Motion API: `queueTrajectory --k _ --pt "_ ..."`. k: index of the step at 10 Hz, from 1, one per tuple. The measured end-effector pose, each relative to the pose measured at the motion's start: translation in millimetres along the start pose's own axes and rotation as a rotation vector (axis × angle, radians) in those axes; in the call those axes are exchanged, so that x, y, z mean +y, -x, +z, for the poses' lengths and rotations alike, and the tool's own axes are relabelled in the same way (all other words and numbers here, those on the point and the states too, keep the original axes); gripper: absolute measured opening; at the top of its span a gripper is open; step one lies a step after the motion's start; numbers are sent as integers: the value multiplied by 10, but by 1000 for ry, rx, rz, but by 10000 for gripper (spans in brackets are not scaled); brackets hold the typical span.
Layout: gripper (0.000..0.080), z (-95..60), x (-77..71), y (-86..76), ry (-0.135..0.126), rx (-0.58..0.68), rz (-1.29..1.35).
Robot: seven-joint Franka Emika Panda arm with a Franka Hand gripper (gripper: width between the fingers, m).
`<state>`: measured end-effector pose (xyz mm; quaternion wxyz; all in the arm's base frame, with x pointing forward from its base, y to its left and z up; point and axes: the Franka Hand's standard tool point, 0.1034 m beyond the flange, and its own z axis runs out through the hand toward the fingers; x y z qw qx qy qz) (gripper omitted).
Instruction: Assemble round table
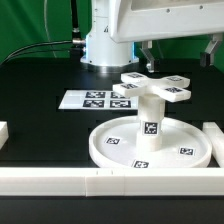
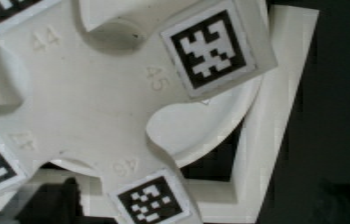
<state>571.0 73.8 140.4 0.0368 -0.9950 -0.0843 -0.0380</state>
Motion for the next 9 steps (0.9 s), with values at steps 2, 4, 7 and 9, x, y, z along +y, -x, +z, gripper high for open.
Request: queueTrajectory --k 2,4,7,9 --pt "649 8 19 4 2 0 -144" --pt "649 23 94 -1 12 6 -440" --pt "649 39 117 3 20 -1 -669" --pt "649 40 138 6 26 -7 -812"
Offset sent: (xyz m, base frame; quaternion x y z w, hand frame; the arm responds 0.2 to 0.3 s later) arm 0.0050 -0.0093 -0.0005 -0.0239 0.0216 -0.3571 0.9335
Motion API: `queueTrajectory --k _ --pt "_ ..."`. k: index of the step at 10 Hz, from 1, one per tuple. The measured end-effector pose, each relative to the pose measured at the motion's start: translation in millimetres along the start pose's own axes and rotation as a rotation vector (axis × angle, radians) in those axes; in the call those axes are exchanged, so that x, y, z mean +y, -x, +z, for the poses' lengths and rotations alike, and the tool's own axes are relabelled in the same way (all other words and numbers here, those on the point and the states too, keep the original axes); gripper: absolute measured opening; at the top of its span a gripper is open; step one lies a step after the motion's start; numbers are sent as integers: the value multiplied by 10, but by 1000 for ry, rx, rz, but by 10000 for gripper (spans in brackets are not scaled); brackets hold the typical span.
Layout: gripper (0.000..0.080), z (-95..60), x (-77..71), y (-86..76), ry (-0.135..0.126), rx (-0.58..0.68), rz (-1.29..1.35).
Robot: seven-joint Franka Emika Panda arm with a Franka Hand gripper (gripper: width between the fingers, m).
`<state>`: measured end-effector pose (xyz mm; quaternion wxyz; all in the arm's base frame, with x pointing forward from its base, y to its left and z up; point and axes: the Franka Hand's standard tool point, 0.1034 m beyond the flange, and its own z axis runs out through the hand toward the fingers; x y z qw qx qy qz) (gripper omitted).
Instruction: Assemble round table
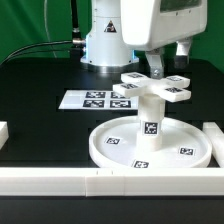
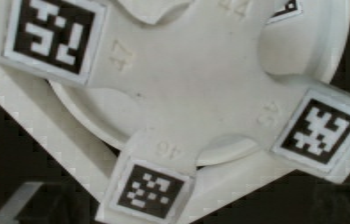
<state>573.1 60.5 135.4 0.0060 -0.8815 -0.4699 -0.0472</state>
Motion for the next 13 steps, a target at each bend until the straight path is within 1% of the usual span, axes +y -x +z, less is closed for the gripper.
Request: queueTrajectory --k 2,3,4,5,6,7,13 --pt "649 4 10 19 2 -1 -108" --pt "649 29 19 75 12 2 -192" --pt "649 61 3 145 29 7 -301" --pt "649 87 -32 189 35 8 -303" --pt "649 114 -49 245 27 3 -304" --pt "649 124 -30 286 24 0 -297" --pt "649 199 -38 326 13 -7 -287"
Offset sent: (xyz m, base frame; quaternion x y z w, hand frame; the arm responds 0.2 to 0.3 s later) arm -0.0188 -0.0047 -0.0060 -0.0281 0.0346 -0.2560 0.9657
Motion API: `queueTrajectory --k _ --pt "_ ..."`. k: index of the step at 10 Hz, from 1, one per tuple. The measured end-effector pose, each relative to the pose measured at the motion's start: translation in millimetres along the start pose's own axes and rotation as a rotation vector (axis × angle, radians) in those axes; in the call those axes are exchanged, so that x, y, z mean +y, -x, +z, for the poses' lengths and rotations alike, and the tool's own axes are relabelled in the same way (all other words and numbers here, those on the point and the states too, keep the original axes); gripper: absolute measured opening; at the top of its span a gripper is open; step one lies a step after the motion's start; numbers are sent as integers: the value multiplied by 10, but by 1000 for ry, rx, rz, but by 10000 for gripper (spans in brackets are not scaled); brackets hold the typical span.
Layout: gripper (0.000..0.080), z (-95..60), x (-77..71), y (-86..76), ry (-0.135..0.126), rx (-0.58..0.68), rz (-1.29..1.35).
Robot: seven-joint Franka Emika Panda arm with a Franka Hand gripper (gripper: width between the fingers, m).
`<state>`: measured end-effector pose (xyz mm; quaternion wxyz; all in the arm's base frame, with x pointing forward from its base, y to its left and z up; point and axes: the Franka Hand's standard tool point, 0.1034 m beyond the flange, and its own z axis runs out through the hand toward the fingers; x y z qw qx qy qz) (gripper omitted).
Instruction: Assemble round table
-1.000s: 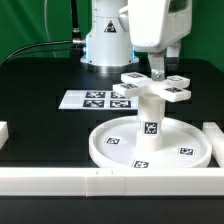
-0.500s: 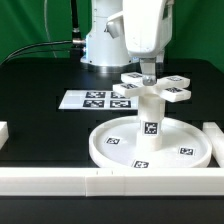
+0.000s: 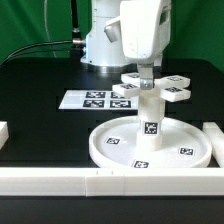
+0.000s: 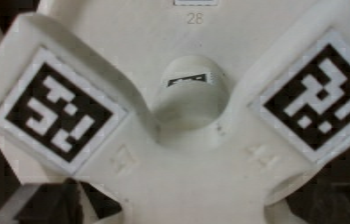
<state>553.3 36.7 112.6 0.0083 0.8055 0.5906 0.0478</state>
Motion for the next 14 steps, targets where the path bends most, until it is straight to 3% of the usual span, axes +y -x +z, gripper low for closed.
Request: queueTrajectory --k 6,7,8,11,14 --pt "637 69 -17 0 -10 -4 8" --pt "466 67 -14 2 -9 -4 9" --pt "439 67 -14 2 -9 -4 9" --pt "439 67 -13 3 -9 -3 27" --pt "440 70 -13 17 -8 -1 367"
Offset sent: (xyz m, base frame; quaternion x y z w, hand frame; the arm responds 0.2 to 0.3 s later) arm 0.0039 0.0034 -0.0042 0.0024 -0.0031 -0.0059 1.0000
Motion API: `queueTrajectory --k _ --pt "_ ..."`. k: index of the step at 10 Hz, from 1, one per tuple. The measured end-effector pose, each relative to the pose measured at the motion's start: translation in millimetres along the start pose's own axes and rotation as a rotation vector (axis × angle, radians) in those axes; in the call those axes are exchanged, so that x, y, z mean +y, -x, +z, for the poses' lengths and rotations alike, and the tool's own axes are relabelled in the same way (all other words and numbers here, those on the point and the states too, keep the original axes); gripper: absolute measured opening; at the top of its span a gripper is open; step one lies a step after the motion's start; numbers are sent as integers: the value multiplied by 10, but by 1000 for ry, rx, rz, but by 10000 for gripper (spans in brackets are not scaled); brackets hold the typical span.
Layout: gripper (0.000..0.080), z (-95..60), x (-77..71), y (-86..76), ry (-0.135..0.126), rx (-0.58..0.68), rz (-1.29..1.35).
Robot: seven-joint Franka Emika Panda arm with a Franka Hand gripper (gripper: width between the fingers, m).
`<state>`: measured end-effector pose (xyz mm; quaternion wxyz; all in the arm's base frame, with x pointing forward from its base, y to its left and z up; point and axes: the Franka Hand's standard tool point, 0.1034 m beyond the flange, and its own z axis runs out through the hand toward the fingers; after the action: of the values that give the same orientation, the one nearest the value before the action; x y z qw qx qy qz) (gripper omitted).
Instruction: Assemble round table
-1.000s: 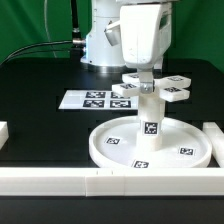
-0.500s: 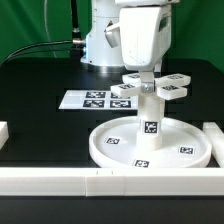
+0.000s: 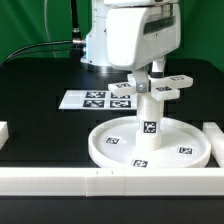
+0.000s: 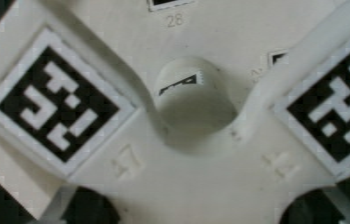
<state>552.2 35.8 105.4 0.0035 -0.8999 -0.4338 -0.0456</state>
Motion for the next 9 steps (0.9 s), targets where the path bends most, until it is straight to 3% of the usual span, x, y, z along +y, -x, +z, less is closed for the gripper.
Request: queueTrajectory --k 3,5,9 --pt "440 3 -9 -5 -7 4 375" --pt "442 5 0 -26 9 21 458" --pt "442 5 3 -26 6 23 705"
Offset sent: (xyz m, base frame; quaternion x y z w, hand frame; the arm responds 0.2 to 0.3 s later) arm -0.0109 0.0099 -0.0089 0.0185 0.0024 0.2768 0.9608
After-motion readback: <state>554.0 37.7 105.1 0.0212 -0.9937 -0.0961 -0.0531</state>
